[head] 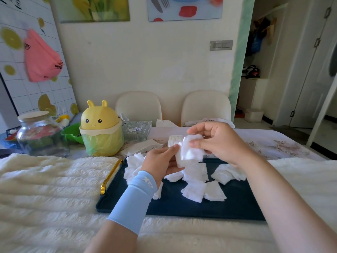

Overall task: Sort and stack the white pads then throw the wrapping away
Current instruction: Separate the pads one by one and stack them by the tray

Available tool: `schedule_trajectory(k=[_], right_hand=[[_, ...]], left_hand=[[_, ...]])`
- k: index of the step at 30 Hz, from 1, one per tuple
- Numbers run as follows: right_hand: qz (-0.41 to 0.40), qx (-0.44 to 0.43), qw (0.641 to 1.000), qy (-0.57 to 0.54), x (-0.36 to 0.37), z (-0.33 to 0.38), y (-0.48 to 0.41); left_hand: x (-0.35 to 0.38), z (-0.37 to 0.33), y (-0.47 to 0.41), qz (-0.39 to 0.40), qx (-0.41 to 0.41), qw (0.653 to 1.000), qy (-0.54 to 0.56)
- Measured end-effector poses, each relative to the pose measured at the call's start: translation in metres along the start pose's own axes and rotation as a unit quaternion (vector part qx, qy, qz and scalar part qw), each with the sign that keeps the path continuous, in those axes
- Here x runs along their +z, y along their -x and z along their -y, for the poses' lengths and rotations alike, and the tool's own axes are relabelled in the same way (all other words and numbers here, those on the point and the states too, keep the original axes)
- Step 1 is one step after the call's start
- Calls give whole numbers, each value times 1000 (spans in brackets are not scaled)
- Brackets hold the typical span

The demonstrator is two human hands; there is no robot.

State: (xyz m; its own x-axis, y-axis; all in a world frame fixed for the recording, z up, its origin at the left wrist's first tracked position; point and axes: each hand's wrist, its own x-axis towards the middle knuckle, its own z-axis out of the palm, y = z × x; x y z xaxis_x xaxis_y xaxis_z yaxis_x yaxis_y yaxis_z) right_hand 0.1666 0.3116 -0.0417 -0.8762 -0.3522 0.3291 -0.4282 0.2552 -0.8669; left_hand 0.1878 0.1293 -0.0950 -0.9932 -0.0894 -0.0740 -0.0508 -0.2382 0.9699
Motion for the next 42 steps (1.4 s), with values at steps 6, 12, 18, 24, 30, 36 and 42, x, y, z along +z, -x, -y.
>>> schedule_trajectory(k=[6, 12, 18, 24, 30, 36, 42], right_hand=[[-44, -10, 993, 109, 14, -10, -5], [-44, 9, 990, 133, 15, -13, -5], [5, 104, 994, -11, 15, -20, -4], [-66, 50, 973, 218, 11, -28, -7], [104, 145, 937, 302, 20, -39, -3], [12, 103, 968, 229, 14, -42, -6], [-60, 139, 985, -87, 6, -33, -10]], left_hand=[[-1, -1, 0, 39, 6, 999, 4], [-8, -2, 1, 121, 41, 991, -49], [-14, -1, -2, 135, 47, 981, -127], [-27, 1, -13, 0, 37, 996, -86], [-31, -1, -18, -61, 25, 998, -26], [-26, 2, -18, -102, 15, 995, -8], [-20, 2, -14, -139, 25, 990, -14]])
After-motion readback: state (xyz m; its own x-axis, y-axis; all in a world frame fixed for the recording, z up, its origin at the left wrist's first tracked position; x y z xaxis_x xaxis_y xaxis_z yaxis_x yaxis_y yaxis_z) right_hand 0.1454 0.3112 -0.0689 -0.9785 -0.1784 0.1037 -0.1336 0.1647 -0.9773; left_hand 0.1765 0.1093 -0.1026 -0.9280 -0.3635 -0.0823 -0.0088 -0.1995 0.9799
